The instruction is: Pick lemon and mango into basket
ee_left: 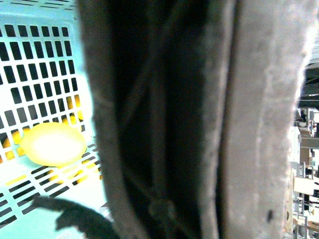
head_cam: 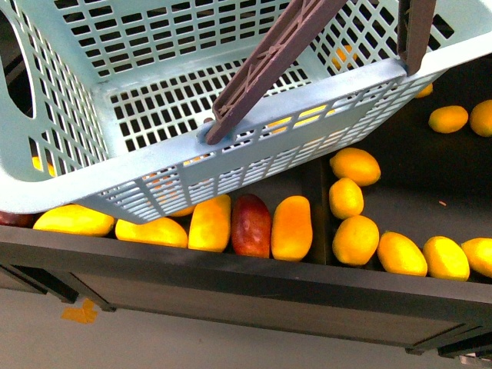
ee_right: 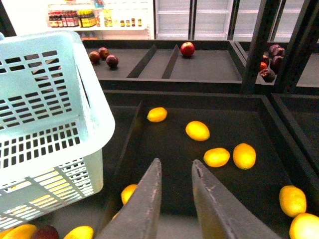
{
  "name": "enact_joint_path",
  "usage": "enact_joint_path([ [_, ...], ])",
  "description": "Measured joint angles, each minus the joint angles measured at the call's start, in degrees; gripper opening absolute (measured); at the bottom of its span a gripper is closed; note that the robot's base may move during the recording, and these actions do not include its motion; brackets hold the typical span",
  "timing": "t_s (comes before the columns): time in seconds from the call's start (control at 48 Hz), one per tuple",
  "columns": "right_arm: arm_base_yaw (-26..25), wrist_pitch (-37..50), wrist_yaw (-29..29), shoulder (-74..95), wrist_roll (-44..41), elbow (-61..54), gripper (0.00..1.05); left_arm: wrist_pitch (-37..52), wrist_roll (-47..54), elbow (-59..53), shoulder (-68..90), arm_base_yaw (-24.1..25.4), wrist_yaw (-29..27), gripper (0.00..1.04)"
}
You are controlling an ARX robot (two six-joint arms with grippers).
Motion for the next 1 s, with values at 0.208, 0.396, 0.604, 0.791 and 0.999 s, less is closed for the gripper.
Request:
enact_joint_path([
  [0.208,0.0,0.0,0.0,0.0,0.0,0.0,0.61,0.0,0.0,0.0,0.0,0.0,0.2,0.14],
  [0.396,-0.2,0.0,0.2,-0.1,0.0,-0.1,0.91,0.0,0.0,0.0,0.0,-0.6,0.5,0.14],
  [0.604,-0.2,0.0,0.0,-0.2,0.0,-0.1,0.96,0.0,-0.5,0.0,0.0,-0.6,0.8,0.14],
  [0.791,-0.2,-0.1,0.0,-0.3,0.0,-0.2,0.96,0.0,-0.3,0.0,0.0,-0.1,0.0,0.14],
  [0.999,-0.2,-0.2,-0.2,-0.3,0.0,-0.2,0.96,0.0,-0.2,0.1,0.0,0.0,0.0,0.14],
])
